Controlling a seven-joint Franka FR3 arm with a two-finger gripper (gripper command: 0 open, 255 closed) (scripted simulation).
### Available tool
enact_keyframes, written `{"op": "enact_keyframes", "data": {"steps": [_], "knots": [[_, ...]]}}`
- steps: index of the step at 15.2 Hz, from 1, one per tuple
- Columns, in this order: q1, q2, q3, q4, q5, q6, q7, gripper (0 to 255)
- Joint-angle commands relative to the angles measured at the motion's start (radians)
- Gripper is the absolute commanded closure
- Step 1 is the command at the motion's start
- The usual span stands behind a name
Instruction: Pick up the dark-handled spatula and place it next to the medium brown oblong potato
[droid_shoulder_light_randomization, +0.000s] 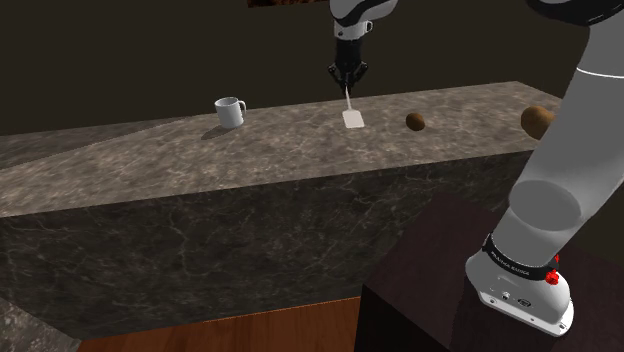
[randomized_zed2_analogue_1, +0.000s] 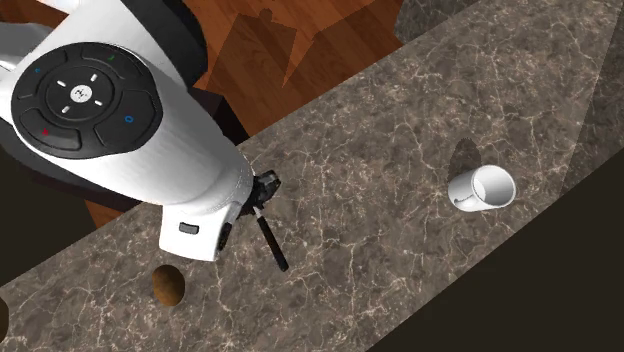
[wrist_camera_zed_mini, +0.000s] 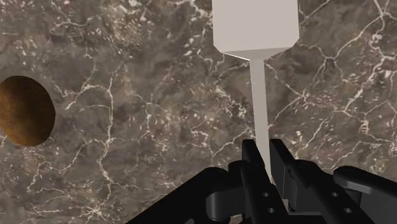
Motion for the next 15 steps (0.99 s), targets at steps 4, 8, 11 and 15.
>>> {"op": "enact_keyframes", "data": {"steps": [4,8,11,15], "knots": [[-0.05,-0.122,-0.043,-0.154,0.011,0.034,-0.096,255],[-0.088,-0.207,-0.087,-0.251,0.013,0.05,-0.178,255],[-0.116,-0.262,-0.123,-0.312,0.009,0.057,-0.241,255],[-0.155,-0.324,-0.176,-0.377,-0.003,0.061,-0.327,255]]}}
